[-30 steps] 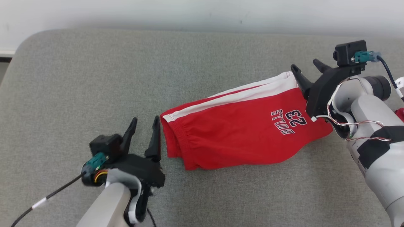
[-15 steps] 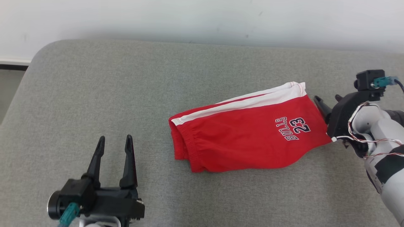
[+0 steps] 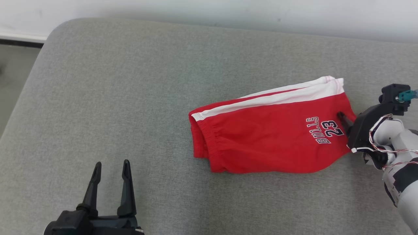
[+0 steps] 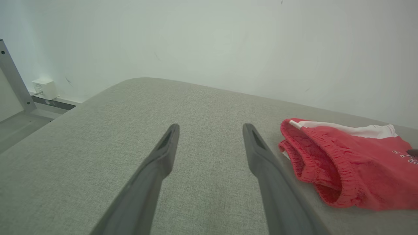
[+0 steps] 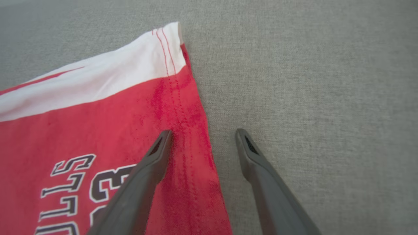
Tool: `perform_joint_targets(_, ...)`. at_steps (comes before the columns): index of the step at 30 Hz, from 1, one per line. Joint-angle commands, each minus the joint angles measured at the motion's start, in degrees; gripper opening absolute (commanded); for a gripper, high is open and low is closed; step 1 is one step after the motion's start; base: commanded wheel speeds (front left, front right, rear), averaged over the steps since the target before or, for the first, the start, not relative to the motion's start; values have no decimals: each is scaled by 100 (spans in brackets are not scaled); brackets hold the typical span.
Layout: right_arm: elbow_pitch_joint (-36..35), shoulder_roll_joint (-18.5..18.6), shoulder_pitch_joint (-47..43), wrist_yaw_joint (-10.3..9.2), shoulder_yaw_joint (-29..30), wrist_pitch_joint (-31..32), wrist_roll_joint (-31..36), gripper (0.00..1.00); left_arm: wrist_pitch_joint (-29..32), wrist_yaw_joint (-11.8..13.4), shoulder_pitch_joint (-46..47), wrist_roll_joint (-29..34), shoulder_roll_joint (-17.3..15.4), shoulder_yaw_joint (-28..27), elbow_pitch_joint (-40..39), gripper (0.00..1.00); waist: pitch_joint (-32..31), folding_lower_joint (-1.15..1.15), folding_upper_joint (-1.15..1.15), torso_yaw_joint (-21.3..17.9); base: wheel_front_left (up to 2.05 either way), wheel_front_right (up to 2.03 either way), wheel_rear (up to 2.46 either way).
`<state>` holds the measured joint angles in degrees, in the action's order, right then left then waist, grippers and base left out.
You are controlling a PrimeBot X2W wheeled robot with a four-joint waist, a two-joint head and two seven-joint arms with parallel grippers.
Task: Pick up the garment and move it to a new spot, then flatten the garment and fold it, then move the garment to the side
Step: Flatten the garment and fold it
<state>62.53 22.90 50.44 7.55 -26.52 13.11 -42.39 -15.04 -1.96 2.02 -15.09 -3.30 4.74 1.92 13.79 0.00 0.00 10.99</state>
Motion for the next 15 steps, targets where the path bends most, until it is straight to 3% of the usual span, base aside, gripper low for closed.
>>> perform_joint_targets(1, 84, -99, -23, -14, -15, 96, -41, 100, -16, -23, -54, 53, 27, -55, -29, 100, 129, 0, 0, 133, 0, 0, 0)
perform_joint_targets(9, 197, -488, -244, 18, -221, 503, -123, 98, -17, -43, -24, -37, 44, -149, -50, 100, 180, 0, 0, 195, 0, 0, 0)
perform_joint_targets(10, 190, -513, -259, 18, -236, 539, -133, 31, -16, -33, -21, -50, 44, -141, -51, 100, 187, 0, 0, 196, 0, 0, 0)
perform_joint_targets(11, 178, -520, -264, 19, -260, 583, -139, 0, -17, -22, -14, -40, 44, -132, -50, 100, 192, 0, 0, 198, 0, 0, 0)
perform_joint_targets(15, 192, -410, -258, 12, -305, 590, -123, 0, -17, -5, 1, -17, 43, -95, -35, 100, 194, 0, 0, 184, 0, 0, 0)
